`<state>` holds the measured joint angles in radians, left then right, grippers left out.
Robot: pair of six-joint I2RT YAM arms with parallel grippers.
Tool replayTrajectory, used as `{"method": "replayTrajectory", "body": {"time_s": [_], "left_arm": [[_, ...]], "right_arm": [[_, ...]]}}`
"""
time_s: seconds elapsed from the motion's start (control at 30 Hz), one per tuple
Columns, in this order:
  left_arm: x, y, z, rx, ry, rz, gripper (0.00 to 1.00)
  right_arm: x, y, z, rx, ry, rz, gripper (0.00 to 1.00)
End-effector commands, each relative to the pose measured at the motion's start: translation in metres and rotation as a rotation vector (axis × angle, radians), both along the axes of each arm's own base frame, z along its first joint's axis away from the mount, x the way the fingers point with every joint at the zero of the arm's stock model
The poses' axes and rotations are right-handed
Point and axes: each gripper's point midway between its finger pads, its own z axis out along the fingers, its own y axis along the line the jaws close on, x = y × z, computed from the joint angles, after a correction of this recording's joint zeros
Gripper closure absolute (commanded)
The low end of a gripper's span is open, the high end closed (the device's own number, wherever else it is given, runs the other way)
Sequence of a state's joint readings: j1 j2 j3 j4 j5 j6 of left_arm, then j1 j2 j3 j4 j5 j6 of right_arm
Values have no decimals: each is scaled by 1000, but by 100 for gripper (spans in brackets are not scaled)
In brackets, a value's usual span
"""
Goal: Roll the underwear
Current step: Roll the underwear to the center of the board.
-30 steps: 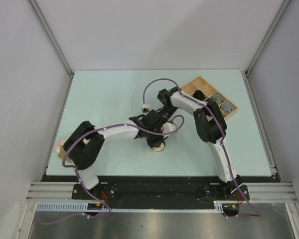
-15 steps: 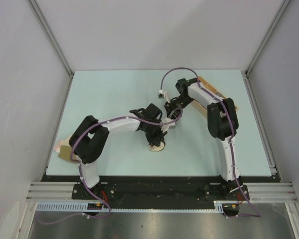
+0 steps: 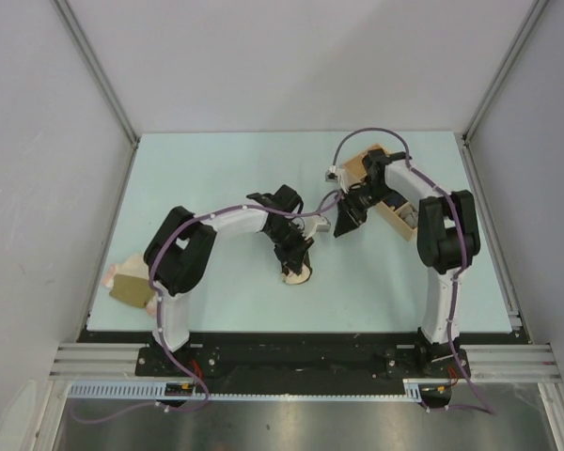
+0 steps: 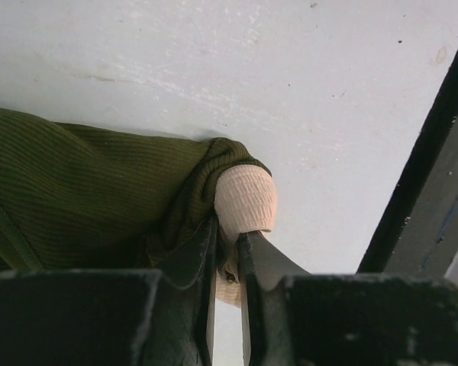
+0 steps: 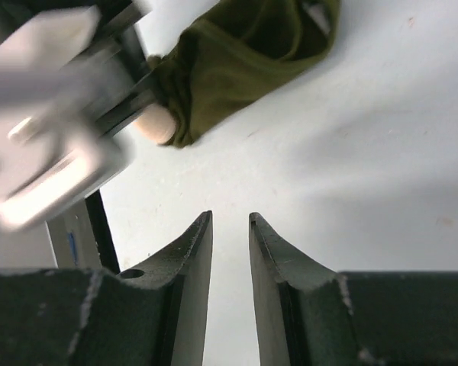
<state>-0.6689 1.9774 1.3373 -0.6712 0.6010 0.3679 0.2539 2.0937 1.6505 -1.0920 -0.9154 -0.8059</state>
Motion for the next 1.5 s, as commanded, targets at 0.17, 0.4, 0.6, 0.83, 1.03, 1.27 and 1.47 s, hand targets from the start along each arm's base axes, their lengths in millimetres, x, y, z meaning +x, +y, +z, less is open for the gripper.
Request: {"method": "replayTrajectory", "body": {"time_s": [0.17, 0.4, 0.6, 0.83, 1.03, 1.27, 1.47], "left_arm": [[41, 28, -52, 141, -9, 4, 92], [40, 31, -60, 162, 68, 9, 90], [41, 30, -67, 180, 113, 13, 89], [43, 32, -68, 199, 131, 16, 87], [44, 32, -68, 203, 137, 21, 86], [49, 29, -66, 196, 135, 28, 84], [51, 22, -57, 164, 133, 38, 81]], "right_arm": [[-45, -1, 68, 221, -439, 251, 67], [-98, 18, 64, 379, -684, 604, 53], [-111, 58, 24, 240, -866, 755, 54], [-93, 82, -2, 116, -990, 798, 53], [-91, 86, -29, 44, -1020, 857, 53], [-94, 87, -42, 19, -1005, 882, 54], [-96, 83, -60, -22, -980, 907, 55]]}}
